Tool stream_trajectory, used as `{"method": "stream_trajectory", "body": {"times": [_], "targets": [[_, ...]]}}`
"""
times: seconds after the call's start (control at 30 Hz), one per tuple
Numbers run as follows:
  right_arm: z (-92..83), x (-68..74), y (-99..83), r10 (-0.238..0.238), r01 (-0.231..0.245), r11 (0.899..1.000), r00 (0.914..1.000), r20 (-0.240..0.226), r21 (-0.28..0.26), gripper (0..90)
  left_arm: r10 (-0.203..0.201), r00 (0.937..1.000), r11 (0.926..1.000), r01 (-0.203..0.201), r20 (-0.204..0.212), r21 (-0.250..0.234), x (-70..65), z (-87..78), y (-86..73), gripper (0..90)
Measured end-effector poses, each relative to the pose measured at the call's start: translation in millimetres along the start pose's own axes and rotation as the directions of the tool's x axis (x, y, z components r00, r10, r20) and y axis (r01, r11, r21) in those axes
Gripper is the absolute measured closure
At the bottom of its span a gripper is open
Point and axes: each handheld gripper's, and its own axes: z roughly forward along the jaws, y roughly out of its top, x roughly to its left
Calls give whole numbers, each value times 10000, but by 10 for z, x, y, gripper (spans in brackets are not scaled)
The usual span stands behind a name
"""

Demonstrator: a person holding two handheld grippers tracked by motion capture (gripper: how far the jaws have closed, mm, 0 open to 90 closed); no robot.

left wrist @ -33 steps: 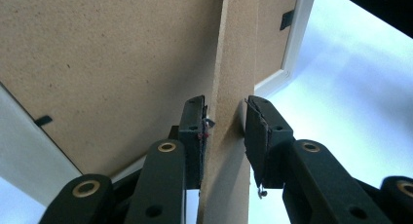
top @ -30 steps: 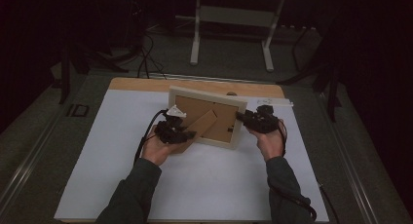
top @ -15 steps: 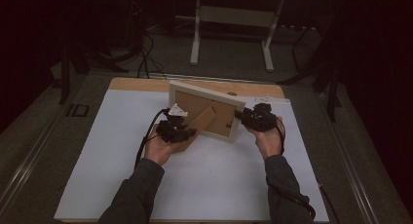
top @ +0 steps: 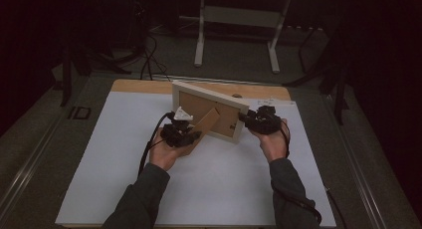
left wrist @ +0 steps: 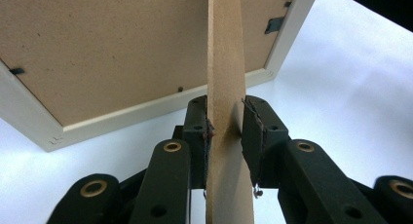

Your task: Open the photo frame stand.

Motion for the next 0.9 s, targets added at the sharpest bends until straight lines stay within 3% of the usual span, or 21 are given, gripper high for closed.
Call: {"method": "stream_trajectory", "body": {"times": [0.47,0.73,0.9], "targets": [[-11,5,61,-177,178,9996,9998,47,-224,605,95,9999,9999,-95,-115,-52,-59,16,-18,740],[-24,9,79,-209,212,9993,9997,109,-294,601,411,9988,9990,-406,-258,171,-143,111,-53,747],[-34,7,67,-222,223,9993,9997,44,-302,600,332,9993,9993,-329,-189,173,-135,111,-62,753]]}}
